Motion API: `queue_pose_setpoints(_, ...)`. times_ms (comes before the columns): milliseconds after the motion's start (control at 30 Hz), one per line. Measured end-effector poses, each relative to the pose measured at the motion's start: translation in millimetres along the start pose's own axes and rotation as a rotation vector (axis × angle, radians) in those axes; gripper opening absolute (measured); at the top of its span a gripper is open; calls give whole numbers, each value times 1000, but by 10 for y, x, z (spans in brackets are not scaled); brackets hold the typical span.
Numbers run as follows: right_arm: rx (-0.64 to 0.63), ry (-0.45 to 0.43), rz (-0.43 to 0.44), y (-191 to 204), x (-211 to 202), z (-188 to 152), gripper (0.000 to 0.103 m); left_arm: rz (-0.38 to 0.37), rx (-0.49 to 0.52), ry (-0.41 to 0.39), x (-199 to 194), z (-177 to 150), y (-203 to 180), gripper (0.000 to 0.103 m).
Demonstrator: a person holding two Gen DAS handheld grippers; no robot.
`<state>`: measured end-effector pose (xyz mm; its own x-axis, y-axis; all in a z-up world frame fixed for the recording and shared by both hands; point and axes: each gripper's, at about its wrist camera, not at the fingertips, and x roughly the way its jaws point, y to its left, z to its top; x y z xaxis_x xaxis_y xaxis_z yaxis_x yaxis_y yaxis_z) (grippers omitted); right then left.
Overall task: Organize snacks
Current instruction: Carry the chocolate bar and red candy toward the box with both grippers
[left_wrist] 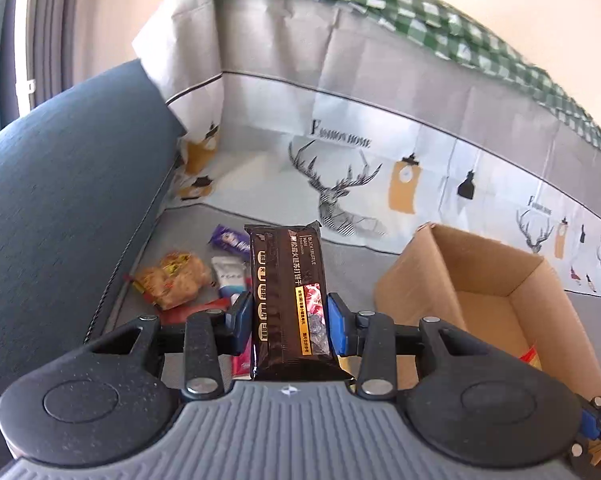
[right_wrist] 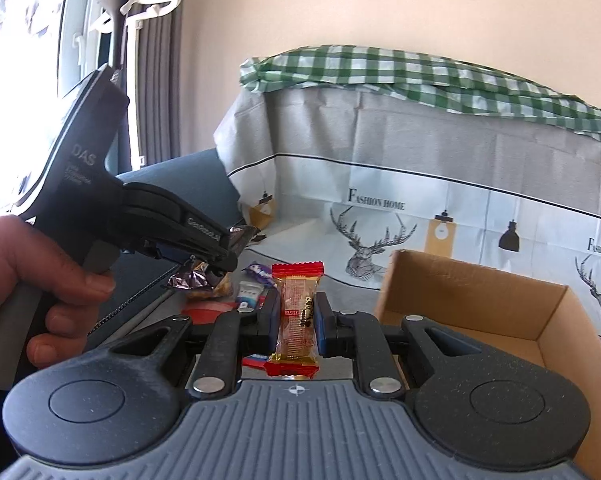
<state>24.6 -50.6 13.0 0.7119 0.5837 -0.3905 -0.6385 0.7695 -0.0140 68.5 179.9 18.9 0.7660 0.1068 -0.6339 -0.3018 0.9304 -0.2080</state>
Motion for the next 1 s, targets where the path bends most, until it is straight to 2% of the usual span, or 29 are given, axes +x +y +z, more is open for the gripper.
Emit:
queue_pose_setpoints(233,30,-17,-26,-228,-82,5,18,-49,25,-40,-13,15,-188,43)
queue_pose_setpoints(667,69,-27,-75,-497,-135,-34,18,-122,46,-65,40,-9,-529,43)
queue_pose_setpoints(1000,126,-36,-133,-669,-148,-48,18,-170,71,-133,-49,-31,-765,43)
